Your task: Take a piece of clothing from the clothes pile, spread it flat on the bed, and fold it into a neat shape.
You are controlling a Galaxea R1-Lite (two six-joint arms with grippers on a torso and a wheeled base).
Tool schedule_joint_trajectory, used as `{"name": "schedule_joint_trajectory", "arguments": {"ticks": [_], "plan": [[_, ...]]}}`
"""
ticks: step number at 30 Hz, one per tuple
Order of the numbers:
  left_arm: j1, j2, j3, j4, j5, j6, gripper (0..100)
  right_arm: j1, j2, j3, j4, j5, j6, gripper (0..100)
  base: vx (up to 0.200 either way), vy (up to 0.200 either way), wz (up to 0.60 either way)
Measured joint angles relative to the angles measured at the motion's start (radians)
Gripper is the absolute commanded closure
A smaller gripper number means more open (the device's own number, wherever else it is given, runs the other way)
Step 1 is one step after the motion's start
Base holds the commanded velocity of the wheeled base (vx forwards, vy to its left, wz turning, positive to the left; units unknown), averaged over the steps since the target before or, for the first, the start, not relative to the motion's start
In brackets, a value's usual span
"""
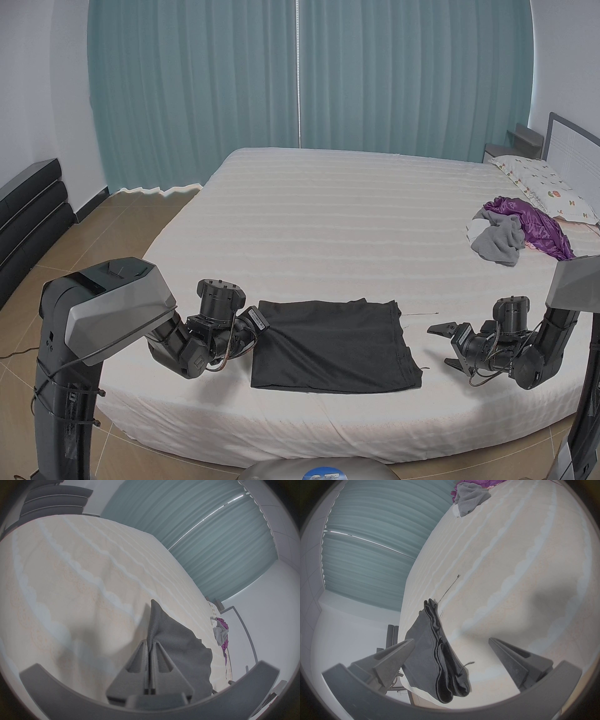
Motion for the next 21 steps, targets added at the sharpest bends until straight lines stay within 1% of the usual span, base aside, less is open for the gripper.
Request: {"name": "schedule_joint_trajectory", "arguments": {"ticks": [13, 21], "plan": [[0.002, -0.009, 0.009, 0.0, 0.001, -0.002, 0, 0.003, -0.009, 0.006, 0.0, -0.001, 0.002, 0, 0.0, 0.0, 0.0], [0.033, -0.096, 0.066, -0.007, 0.001, -0.019, 0, -0.001, -0.081, 0.023, 0.0, -0.023, -0.003, 0, 0.0, 0.0, 0.0]]}}
